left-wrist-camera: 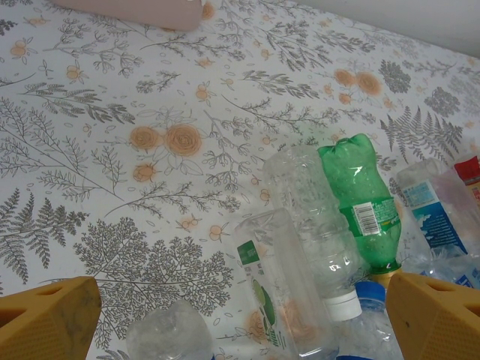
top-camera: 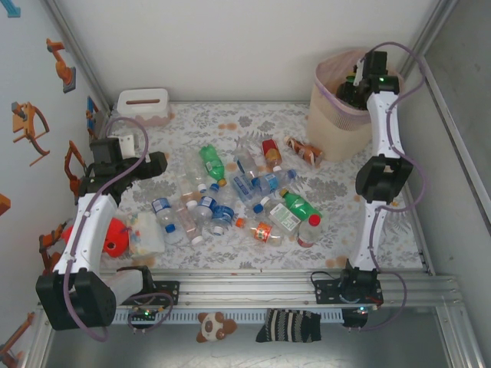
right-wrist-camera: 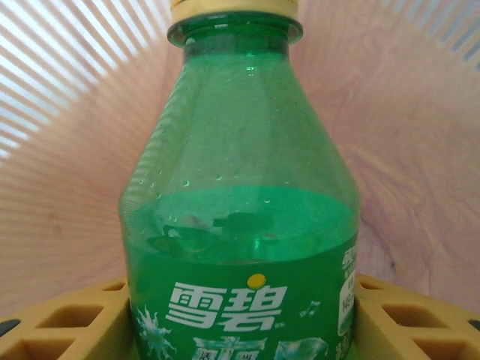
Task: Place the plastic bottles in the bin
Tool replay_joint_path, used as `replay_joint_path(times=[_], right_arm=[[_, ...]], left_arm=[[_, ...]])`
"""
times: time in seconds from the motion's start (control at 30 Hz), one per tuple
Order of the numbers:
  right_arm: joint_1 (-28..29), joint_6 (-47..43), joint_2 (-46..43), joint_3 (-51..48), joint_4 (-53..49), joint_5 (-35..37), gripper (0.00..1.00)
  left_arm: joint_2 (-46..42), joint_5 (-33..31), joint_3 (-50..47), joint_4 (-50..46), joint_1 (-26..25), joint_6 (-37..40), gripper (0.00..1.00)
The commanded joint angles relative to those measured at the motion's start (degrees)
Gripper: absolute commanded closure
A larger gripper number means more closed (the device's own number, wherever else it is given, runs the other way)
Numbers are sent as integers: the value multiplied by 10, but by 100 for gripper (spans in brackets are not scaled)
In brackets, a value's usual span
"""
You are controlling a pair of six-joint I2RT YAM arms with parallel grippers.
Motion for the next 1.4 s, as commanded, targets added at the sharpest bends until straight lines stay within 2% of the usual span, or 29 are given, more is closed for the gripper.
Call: replay_joint_path(times=[0.0,0.43,0.97,1.17,1.37], right_arm=[[-1,-10,-14,9,-46,18,43],[-1,20,-86,-22,-173,91,47],[-2,38,-224,-211,-240,176,51],[-3,41,-281,-271,-240,142,53],[-7,20,-248,-221,-227,100,52]], left_arm=[[3,9,-5,-2,2,-7,3],[9,15,-3,-3,2,-8,3],[19,31,1,-2,2,-14,3],[23,38,2,-1,2,-17,3],[24,40,2,-1,2,-17,3]])
